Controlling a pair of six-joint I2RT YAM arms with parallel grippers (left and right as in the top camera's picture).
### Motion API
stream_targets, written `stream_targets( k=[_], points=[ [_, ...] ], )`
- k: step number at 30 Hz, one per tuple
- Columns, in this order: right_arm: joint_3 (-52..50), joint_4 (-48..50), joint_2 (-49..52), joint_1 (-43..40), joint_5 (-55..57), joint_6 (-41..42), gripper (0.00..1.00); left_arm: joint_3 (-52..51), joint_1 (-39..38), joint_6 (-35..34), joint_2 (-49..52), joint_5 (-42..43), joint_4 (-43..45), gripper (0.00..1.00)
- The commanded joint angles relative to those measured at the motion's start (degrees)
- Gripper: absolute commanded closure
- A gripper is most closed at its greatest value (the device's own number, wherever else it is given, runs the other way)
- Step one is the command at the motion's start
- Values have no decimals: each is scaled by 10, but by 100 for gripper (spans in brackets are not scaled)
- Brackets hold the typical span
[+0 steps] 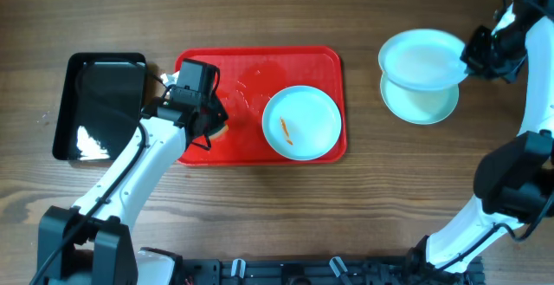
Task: Clean dirty plates on tray and stack at the side
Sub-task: 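Lift the scrubbed plate with the right gripper and stack it on the right plate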
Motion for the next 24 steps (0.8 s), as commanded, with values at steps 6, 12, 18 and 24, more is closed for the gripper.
stream_targets(
  k=[6, 12, 18, 24],
  points=[
    [-115, 91, 2, -8, 85, 27, 95, -2, -3, -6, 4, -12, 3, 96],
    [-164, 141, 2, -9, 85, 27, 96, -2, -3, -6, 4, -12, 4, 96],
    [-174, 172, 2, -9, 85, 36, 96, -2, -3, -6, 4, -12, 5, 96],
    [-174, 175, 6, -9, 63, 33, 82, -2, -3, -6, 4, -12, 5, 96]
  ],
)
